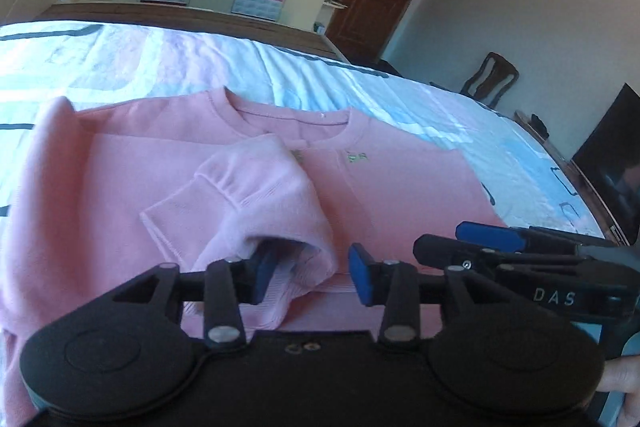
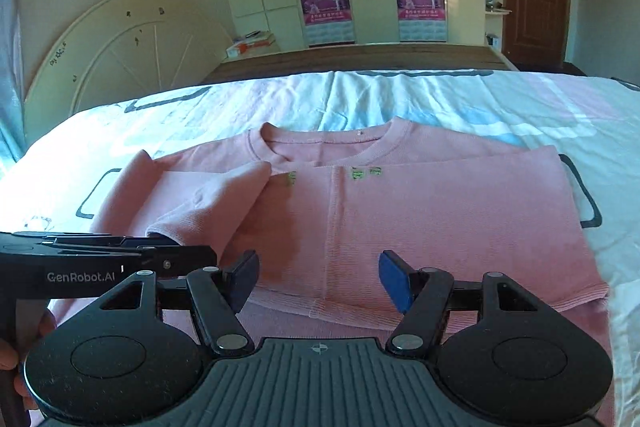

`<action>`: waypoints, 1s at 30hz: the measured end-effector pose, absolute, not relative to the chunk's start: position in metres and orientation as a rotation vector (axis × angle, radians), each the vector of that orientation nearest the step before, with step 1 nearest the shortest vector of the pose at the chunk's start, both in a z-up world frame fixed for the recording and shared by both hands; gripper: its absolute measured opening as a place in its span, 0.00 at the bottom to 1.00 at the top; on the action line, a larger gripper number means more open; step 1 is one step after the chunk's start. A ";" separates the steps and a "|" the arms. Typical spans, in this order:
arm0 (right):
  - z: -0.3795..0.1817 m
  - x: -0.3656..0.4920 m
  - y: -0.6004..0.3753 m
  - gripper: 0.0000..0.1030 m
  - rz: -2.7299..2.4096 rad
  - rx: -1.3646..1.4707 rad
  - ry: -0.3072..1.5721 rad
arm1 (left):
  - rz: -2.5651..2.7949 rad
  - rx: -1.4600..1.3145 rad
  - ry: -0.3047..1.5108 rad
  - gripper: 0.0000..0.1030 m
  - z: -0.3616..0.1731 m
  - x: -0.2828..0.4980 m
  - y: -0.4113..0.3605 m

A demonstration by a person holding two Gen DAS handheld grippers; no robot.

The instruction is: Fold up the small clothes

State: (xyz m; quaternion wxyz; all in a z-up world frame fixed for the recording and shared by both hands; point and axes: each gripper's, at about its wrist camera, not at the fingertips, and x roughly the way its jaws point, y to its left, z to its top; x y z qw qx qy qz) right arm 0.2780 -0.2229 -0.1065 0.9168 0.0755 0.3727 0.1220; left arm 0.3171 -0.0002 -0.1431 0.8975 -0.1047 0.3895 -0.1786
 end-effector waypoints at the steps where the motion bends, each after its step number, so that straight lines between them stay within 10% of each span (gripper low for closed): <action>1: -0.106 0.280 -0.216 0.64 0.271 0.150 0.763 | -0.338 -0.201 0.792 0.54 -0.138 0.308 0.004; 3: -0.108 0.283 -0.200 0.64 0.311 0.123 0.764 | -0.258 -0.160 0.761 0.65 -0.131 0.295 0.020; 25: -0.155 0.291 -0.090 0.76 0.417 -0.484 0.690 | -0.033 -0.059 0.817 0.65 -0.164 0.274 0.088; 30: -0.159 0.301 -0.084 0.26 0.499 -0.446 0.690 | -0.033 -0.055 0.817 0.66 -0.165 0.276 0.087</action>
